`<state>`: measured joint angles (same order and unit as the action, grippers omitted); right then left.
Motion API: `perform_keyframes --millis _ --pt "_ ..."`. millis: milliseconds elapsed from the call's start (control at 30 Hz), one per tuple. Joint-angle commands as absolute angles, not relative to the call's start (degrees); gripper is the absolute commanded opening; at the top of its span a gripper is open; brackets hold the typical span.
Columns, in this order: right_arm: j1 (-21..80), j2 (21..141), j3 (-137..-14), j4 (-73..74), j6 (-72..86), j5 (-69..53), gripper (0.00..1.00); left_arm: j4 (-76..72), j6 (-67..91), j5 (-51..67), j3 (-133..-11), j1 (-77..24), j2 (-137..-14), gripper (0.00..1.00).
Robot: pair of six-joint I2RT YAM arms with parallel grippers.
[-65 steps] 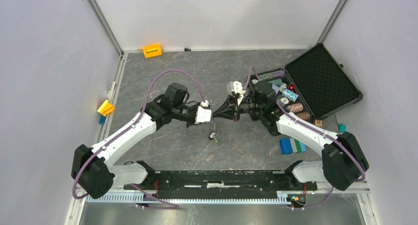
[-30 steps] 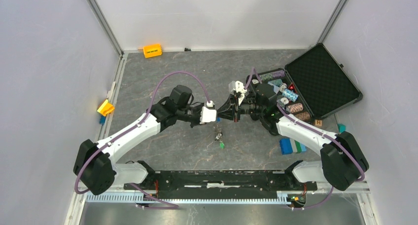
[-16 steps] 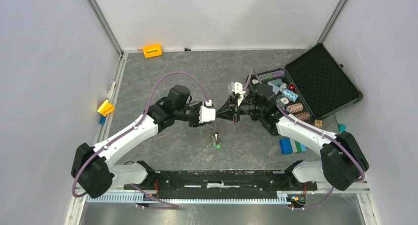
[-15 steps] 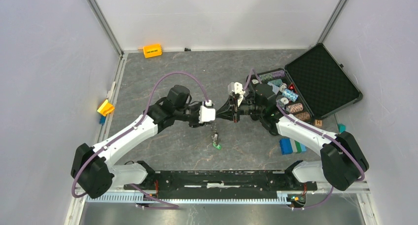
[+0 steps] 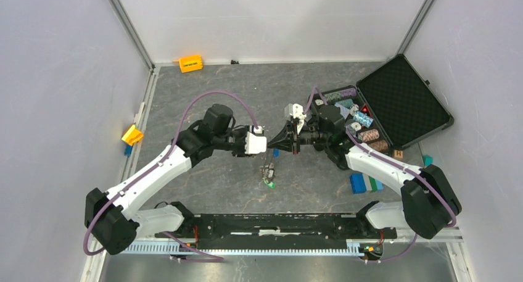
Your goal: Put the keys on the keyring
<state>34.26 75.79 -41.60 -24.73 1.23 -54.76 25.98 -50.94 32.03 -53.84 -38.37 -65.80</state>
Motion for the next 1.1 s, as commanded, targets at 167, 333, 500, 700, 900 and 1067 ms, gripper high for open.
perform_keyframes --millis 167,333,500,700,900,1067 --pt "34.1 74.5 -43.4 -27.8 1.3 -54.9 0.00 34.0 -60.5 38.7 -63.0 -37.4 -70.0 0.44" --pt "34.1 74.3 -43.3 -27.9 1.4 -55.1 0.00 33.2 -60.5 41.9 -62.6 -36.7 -71.0 0.36" --pt "34.1 74.2 -43.2 -27.9 1.4 -55.2 0.00 32.9 -60.9 43.8 -61.4 -36.4 -71.3 0.35" --pt "34.1 74.4 -43.3 -28.0 1.7 -55.3 0.00 31.9 -60.5 44.5 -61.2 -36.4 -72.5 0.36" --pt "34.0 74.4 -43.4 -28.0 1.7 -55.3 0.00 31.9 -60.9 45.6 -61.7 -36.4 -73.9 0.34" --pt "34.1 74.5 -43.2 -28.0 1.7 -55.4 0.00 32.0 -60.9 45.6 -62.1 -36.4 -74.2 0.28"
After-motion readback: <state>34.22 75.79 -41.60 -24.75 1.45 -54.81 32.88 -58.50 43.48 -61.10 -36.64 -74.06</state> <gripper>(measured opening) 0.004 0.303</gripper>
